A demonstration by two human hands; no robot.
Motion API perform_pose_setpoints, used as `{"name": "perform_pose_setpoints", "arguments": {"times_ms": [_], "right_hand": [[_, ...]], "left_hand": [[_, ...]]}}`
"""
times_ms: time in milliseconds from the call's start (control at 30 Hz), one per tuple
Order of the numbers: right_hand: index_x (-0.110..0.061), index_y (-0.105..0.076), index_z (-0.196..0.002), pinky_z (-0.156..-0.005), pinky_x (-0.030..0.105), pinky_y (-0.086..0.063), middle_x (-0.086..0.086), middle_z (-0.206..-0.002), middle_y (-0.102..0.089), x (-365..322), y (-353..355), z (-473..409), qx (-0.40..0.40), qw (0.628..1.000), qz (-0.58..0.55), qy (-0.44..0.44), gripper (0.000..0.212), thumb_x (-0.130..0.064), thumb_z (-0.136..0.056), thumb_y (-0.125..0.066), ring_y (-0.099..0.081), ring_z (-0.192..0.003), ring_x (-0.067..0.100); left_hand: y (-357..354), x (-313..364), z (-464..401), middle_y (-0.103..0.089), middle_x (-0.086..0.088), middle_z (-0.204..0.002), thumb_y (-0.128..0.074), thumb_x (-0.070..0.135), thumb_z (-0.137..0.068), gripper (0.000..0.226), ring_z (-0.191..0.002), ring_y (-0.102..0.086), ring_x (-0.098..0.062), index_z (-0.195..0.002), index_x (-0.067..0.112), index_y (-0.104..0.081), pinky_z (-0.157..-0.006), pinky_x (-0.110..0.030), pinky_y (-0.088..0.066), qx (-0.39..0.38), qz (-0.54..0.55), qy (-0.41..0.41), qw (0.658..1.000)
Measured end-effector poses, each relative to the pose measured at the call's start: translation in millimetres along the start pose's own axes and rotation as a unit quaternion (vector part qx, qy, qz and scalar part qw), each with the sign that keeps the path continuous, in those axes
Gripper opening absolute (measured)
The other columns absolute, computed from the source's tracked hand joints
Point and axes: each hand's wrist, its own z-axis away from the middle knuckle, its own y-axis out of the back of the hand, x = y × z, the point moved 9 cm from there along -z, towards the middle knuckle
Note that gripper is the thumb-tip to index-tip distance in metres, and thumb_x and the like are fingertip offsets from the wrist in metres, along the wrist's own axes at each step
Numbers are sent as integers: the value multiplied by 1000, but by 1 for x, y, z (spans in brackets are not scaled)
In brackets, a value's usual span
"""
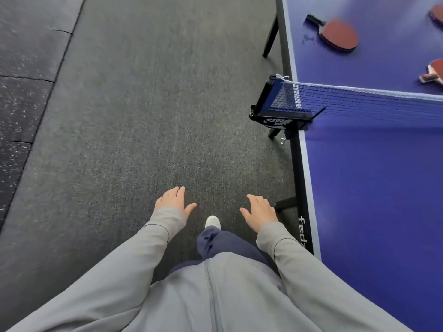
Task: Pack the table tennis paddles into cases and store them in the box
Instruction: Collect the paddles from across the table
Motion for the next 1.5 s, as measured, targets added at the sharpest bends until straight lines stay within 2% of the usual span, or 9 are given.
{"name": "perform_pose_setpoints", "arguments": {"times_ms": [233, 367, 500, 767, 900, 1267, 1500], "right_hand": [[-16, -29, -144, -106, 43, -32, 7, -145, -37, -33, 50, -75, -25, 1000, 8, -2, 54, -40, -97, -41, -33, -134, 26], [-17, -27, -144, -106, 43, -30, 7, -145, -37, -58, 69, -110, -41, 999, -13, -23, 54, -39, -97, -41, -32, -134, 26], [-17, -28, -144, -107, 44, -30, 7, -144, -38, -92, 91, -149, -33, 995, -61, -65, 54, -39, -96, -43, -33, -134, 27], [-19, -29, -144, -107, 43, -32, 8, -144, -38, -166, 138, -204, -10, 980, -143, -135, 54, -39, -97, -44, -35, -133, 28], [-20, -32, -142, -107, 43, -32, 6, -143, -40, -187, 156, -230, -9, 982, -128, -138, 52, -40, -97, -43, -36, -133, 27], [-20, -36, -140, -106, 40, -34, 6, -142, -43, -139, 190, -312, -54, 963, -168, -203, 51, -46, -96, -40, -38, -132, 26], [-20, -37, -139, -107, 39, -33, 5, -142, -43, -94, 246, -357, -19, 942, -243, -229, 50, -46, -96, -40, -39, -132, 25]], "left_hand": [[58, -18, -77, -29, -1, -152, -42, 51, -93, 66, -138, -29, -23, -147, 17, -23, -108, -40, -32, -27, 26, 15, 999], [83, -38, -121, -28, -1, -152, -46, 49, -93, 67, -137, -30, -24, -147, 18, -23, -109, -41, -32, -55, 60, 21, 996], [117, -60, -177, -27, -3, -152, -46, 47, -93, 67, -137, -30, -24, -148, 18, -22, -109, -42, -31, -68, 64, -9, 996], [218, -113, -276, -29, -2, -150, -40, 51, -94, 64, -135, -33, -24, -147, 18, -23, -107, -40, -34, -68, -9, -67, 995], [247, -120, -315, -32, -2, -149, -39, 53, -94, 64, -135, -34, -24, -146, 18, -27, -106, -40, -35, -77, -41, -77, 993], [292, -50, -415, -40, -1, -145, -39, 55, -93, 60, -133, -37, -22, -142, 19, -36, -106, -37, -35, -103, -76, -91, 988], [336, 33, -479, -41, -2, -144, -40, 55, -93, 61, -133, -38, -22, -142, 19, -34, -108, -37, -33, -92, -97, -127, 983]]}}
